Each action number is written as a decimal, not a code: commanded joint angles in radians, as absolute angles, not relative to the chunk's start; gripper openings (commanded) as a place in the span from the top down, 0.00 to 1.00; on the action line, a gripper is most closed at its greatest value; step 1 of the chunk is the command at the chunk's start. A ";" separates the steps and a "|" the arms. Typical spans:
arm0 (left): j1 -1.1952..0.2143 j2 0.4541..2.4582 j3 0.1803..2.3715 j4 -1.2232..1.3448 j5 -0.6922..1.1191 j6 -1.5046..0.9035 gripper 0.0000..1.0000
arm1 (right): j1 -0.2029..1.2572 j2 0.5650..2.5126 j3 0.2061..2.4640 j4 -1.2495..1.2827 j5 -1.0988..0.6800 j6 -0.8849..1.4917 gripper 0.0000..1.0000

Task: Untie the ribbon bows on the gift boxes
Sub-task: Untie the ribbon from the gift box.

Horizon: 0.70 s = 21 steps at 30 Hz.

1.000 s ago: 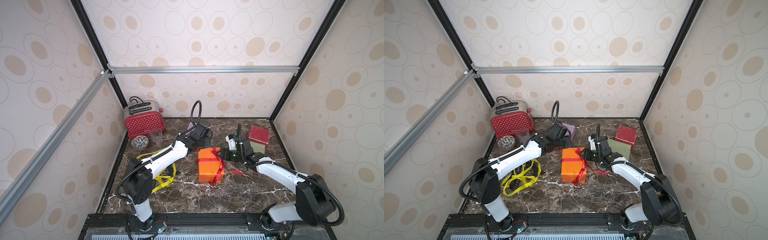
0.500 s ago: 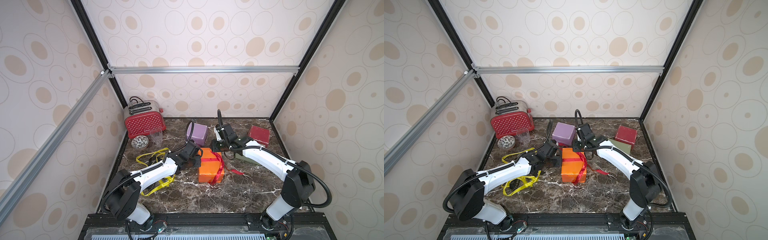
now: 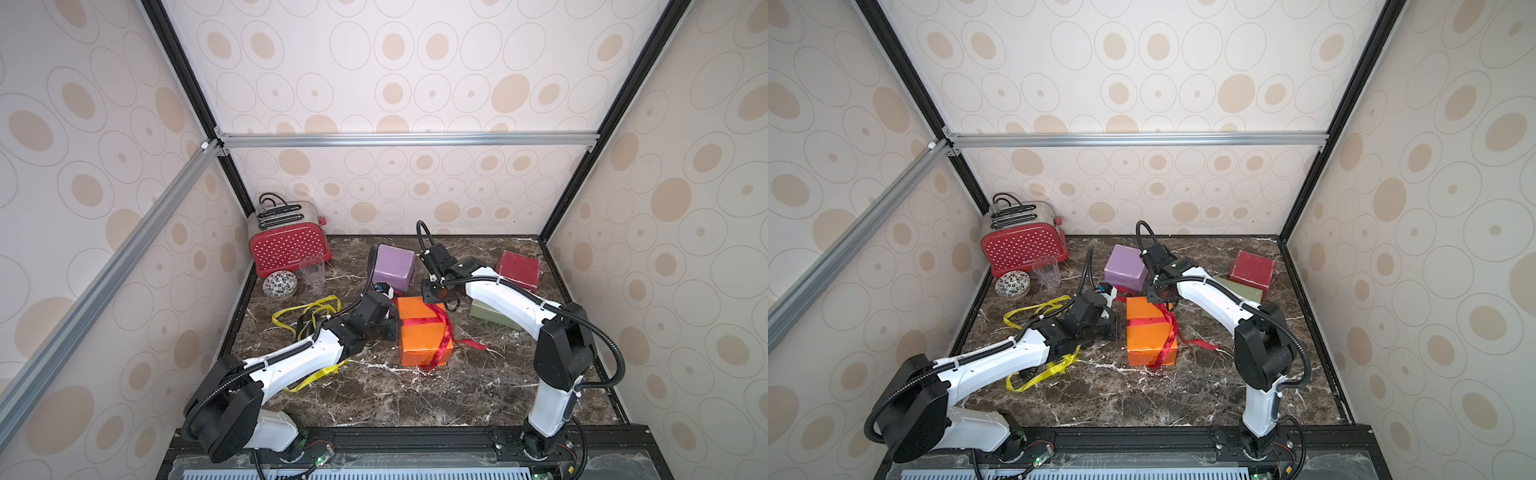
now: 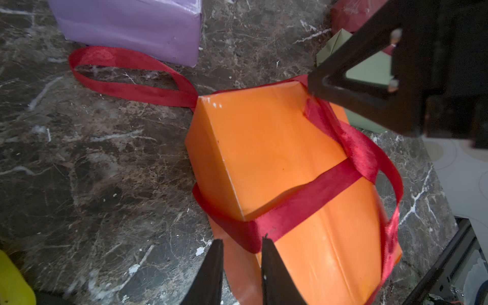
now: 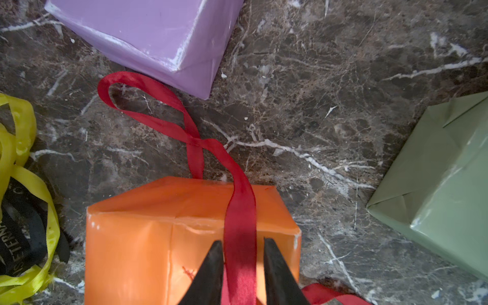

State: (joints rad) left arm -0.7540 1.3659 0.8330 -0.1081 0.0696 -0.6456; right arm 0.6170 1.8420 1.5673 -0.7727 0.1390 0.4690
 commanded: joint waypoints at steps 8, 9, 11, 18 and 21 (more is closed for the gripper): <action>-0.884 1.356 0.814 -0.009 0.013 -0.652 0.71 | 0.626 1.884 1.566 -0.790 0.146 0.477 0.86; -0.902 1.368 0.821 -0.015 -0.008 -0.659 0.71 | 0.626 1.882 1.565 -0.787 0.148 0.478 0.88; -0.938 1.406 0.854 -0.063 -0.069 -0.670 0.71 | 0.626 1.879 1.560 -0.781 0.148 0.480 0.92; -0.953 1.489 0.921 -0.191 -0.160 -0.704 0.74 | 0.626 1.813 1.564 -0.755 0.174 0.495 1.00; -0.953 1.487 0.924 -0.214 -0.194 -0.707 0.75 | 0.622 1.777 1.579 -0.733 0.175 0.498 1.00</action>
State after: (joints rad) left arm -0.9493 1.4696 0.9081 -0.1047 -0.1207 -0.6823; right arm 0.6178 1.8416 1.5688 -0.7494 0.1551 0.4854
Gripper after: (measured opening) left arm 0.252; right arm 0.041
